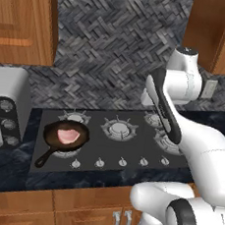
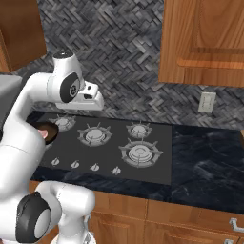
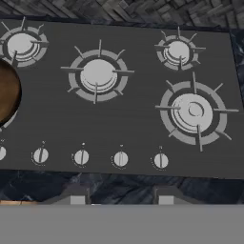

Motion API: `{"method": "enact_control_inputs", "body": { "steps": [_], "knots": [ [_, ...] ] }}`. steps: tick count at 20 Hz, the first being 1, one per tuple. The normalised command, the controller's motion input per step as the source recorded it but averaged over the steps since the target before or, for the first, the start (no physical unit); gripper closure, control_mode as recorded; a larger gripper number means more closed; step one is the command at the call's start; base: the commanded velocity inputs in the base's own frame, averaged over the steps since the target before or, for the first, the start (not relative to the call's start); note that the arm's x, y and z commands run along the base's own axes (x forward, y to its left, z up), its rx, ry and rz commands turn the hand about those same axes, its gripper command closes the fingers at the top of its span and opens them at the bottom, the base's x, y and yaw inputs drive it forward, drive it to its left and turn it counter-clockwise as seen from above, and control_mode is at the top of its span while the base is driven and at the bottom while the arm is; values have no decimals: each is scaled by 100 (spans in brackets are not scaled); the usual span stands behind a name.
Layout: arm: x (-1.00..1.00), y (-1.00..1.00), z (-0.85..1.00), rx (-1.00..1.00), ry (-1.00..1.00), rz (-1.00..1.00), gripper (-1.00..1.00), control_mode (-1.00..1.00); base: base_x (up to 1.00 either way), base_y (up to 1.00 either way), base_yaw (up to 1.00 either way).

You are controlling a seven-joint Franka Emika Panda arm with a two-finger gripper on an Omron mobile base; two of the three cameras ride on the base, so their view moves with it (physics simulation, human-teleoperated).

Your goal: Pick up the pan with the steak in it and place it on the dining table. Then place the steak on the plate.

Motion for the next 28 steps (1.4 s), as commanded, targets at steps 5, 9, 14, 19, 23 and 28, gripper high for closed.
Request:
{"method": "enact_control_inputs", "body": {
  "steps": [5, 9, 14, 19, 23, 28],
  "knots": [
    [-21, 18, -4, 0, -1, 0, -100, -100, 0, 0, 0],
    [-65, 47, -14, 1, -5, 0, -100, -100, 0, 0, 0],
    [-72, 58, -19, 3, -6, 0, -100, -100, 0, 0, 0],
    [-53, 72, -26, 3, -6, -4, -100, -100, 0, 0, 0],
    [-15, 96, -35, 0, -3, -9, -100, -100, 0, 0, 0],
    [1, 100, -39, 0, 0, -12, -100, -100, 0, 0, 0]
  ]
}}
